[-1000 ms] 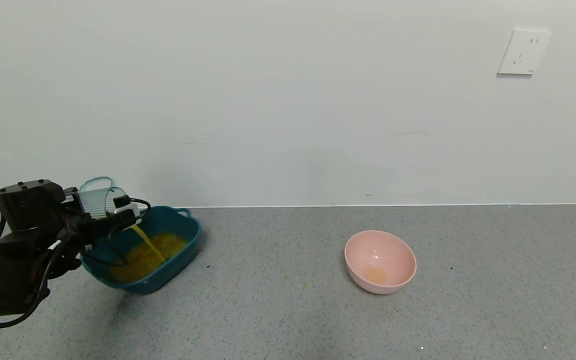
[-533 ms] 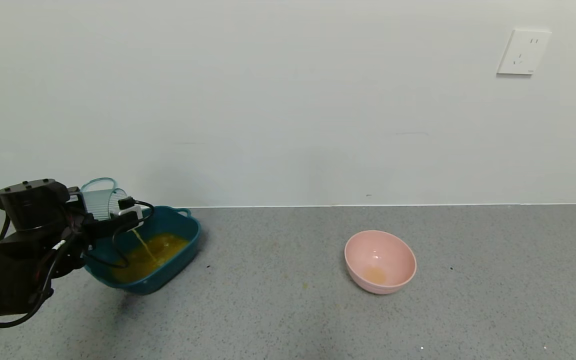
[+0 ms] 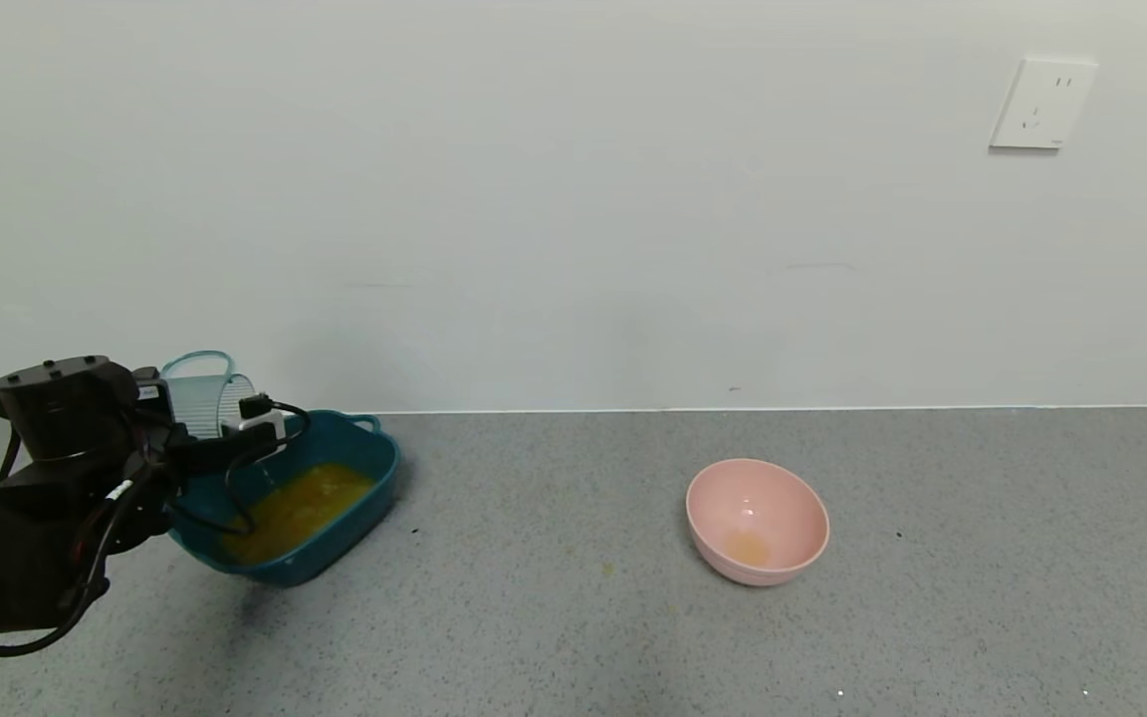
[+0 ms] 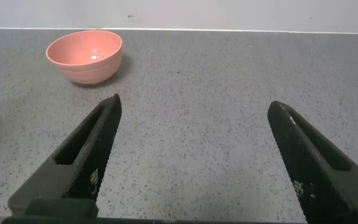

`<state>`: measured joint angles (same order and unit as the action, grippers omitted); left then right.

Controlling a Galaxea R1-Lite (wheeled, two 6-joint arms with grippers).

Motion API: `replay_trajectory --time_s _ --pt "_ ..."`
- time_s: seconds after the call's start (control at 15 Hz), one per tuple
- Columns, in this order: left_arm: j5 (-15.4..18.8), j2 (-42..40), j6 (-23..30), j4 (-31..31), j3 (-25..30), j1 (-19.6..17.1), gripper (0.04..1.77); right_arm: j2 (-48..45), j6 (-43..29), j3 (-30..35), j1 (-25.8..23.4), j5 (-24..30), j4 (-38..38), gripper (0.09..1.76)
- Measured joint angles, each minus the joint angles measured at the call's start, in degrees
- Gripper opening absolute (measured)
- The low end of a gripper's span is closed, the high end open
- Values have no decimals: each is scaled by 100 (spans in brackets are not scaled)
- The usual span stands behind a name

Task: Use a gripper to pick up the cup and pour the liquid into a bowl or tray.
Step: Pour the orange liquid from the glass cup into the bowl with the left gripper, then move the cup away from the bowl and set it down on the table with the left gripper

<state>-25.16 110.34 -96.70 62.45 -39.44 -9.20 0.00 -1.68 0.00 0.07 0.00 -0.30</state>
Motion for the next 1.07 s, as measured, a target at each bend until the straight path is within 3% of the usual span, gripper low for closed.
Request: replay_trajectory --time_s 1.07 --pt "-80 -41 6 44 168 37 130 0 -2 0 -2 0 0 171"
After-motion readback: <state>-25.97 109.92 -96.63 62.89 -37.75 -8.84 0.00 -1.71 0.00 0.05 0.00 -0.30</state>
